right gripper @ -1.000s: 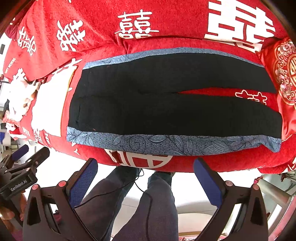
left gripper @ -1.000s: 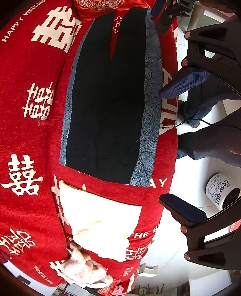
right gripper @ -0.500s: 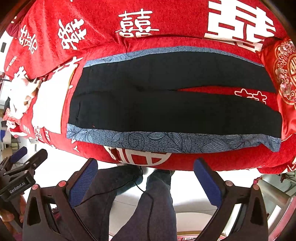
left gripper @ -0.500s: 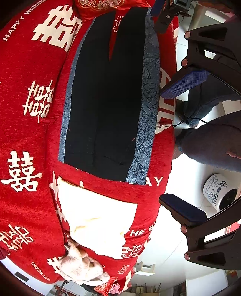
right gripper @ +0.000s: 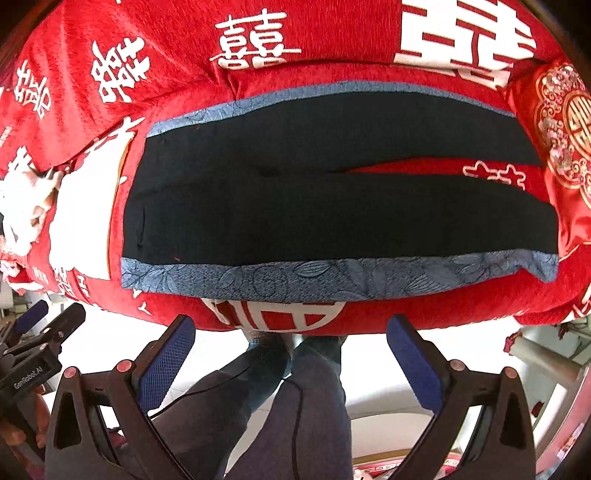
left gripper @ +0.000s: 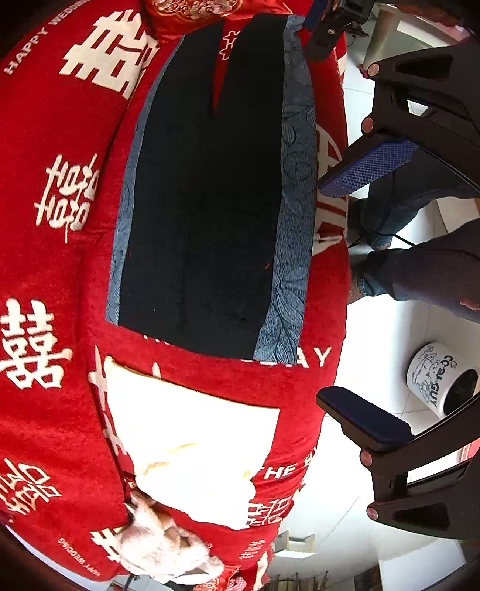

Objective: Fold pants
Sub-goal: 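Grasp the patterned waistband of the black trousers with both grippers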

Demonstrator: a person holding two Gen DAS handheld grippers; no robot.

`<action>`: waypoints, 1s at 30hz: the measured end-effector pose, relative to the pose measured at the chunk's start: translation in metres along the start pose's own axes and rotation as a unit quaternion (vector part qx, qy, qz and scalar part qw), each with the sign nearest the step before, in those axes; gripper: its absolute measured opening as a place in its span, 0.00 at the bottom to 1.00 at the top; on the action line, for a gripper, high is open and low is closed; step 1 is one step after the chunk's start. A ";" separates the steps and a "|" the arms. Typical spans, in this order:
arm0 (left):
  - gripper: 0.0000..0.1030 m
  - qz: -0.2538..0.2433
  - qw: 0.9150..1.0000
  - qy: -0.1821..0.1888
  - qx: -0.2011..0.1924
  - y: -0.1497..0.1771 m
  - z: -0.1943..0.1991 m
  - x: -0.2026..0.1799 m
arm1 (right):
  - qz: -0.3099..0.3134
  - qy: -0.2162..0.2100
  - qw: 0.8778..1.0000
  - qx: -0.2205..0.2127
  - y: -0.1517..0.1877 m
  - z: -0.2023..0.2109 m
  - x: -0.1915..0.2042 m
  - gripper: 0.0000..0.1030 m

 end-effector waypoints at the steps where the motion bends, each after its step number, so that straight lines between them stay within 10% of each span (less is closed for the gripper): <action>1: 1.00 0.001 1.000 0.002 0.003 0.001 -0.003 0.002 | -0.001 -0.001 1.000 0.000 0.001 -0.001 0.002 1.00; 11: 1.00 0.048 0.997 0.058 0.033 0.013 -0.066 0.028 | -0.026 -0.115 0.993 0.030 0.012 -0.041 0.023 1.00; 20: 1.00 0.114 0.986 0.118 0.024 0.021 -0.143 0.060 | -0.101 -0.301 0.943 0.102 0.038 -0.164 0.072 0.97; 23: 1.00 0.135 0.978 0.159 0.008 0.022 -0.161 0.064 | -0.122 -0.335 0.928 0.111 0.044 -0.201 0.084 0.76; 30: 1.00 0.161 0.966 0.204 -0.008 0.036 -0.184 0.073 | -0.149 -0.384 0.905 0.110 0.047 -0.248 0.094 0.74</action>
Point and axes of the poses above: each gripper's, at about its wrist camera, not at the fingertips, and z roughly against the way its jaws point, x to its left, y to its underside, the point moved 5 cm from there along -z, roughly the way its jaws point, and after that the axes turned 6 degrees about -z, right-handed, at the moved point
